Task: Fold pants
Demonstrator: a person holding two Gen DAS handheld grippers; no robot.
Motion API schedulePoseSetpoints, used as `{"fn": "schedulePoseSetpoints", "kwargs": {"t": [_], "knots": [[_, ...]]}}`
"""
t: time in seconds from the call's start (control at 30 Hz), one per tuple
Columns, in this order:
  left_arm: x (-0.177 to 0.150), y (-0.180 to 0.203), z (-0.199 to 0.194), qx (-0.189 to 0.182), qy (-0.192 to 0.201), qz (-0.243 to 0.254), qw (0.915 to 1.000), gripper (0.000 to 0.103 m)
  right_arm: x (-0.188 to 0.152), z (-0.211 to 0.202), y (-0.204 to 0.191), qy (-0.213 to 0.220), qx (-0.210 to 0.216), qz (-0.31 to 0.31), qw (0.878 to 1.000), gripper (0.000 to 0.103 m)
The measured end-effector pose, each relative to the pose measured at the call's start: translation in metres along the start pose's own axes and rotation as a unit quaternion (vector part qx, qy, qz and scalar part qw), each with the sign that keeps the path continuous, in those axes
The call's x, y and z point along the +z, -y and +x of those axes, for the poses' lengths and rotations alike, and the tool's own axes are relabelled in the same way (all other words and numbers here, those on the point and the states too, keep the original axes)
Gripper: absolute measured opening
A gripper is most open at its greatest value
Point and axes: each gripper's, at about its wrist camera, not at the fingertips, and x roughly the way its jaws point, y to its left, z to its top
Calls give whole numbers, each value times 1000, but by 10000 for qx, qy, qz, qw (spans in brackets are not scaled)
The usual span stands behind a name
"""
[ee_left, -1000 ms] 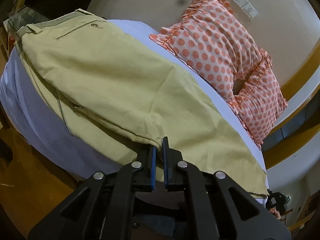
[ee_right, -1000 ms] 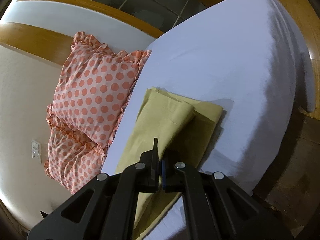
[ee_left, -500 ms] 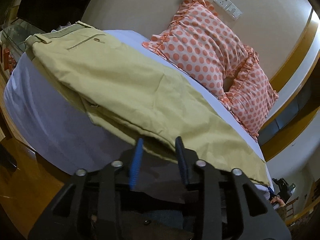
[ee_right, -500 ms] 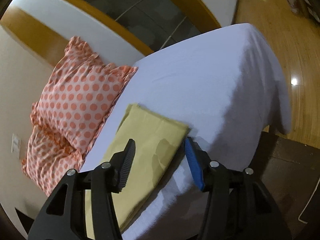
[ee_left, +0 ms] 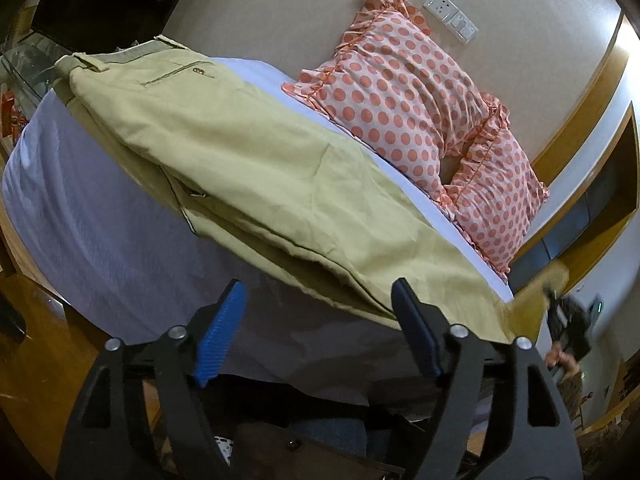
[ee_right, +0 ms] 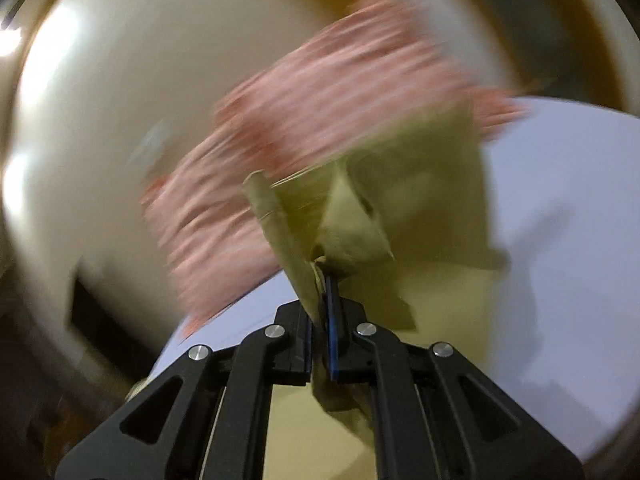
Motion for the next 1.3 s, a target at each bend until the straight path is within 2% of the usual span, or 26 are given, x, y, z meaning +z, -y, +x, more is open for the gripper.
{"fn": "schedulePoseSetpoints", "kwargs": {"t": [0.03,0.1,0.13,0.17,0.2,0.23,0.27,0.3,0.33,0.4,0.53,0.63,0.8,0.97,1.1,1.2,1.23,1.27,1.3], "knots": [[-1,-1,0,20,-19,5,10000,79,-9,19,-21,-267,295,-167,9991,6],[-2,-1,2,-3,-31,0,10000,81,-42,62,-69,-1068,830,-595,9890,7],[-3,-1,3,-42,-45,-4,10000,82,-70,87,-98,-1730,1062,-1003,9740,9],[-3,-1,4,-101,-66,-7,9999,84,-90,100,-115,-2172,1144,-1308,9605,13],[-4,0,6,-135,-90,-12,9999,85,-107,109,-128,-2499,1149,-1583,9483,23],[-5,1,8,-160,-117,7,9998,86,-125,113,-140,-2733,1096,-1876,9371,38],[-6,3,10,-207,-160,55,9996,86,-135,113,-145,-2778,1065,-2029,9329,49],[-7,5,13,-243,-190,90,9995,86,-139,110,-145,-2740,1065,-2039,9338,70],[-8,7,15,-290,-228,146,9992,86,-137,108,-142,-2669,1073,-1959,9375,78],[-11,12,21,-360,-294,261,9986,88,-128,102,-127,-2524,1037,-1616,9484,78],[-9,15,34,-397,-353,252,9983,88,-110,102,-102,-2365,729,-1152,9620,82],[-2,13,37,-397,-222,90,9989,88,-108,108,-94,-2375,636,-967,9645,82],[11,9,23,-450,310,-215,9983,89,-111,109,-91,-2347,681,-841,9660,86],[35,-5,9,-283,770,-562,9950,89,-115,110,-91,-2324,731,-823,9664,87],[62,-34,2,356,1227,-921,9875,88,-116,110,-90,-2259,769,-800,9678,87],[78,-66,-2,680,1445,-1472,9761,85,-117,109,-92,-2240,771,-871,9676,87],[82,-76,-4,675,1485,-1667,9724,82,-117,108,-92,-2239,778,-883,9675,87],[87,-90,-5,630,1526,-1934,9671,75,-117,108,-92,-2237,793,-879,9674,87],[92,-97,-6,596,1528,-2099,9639,73,-117,108,-91,-2235,805,-869,9675,87]]}}
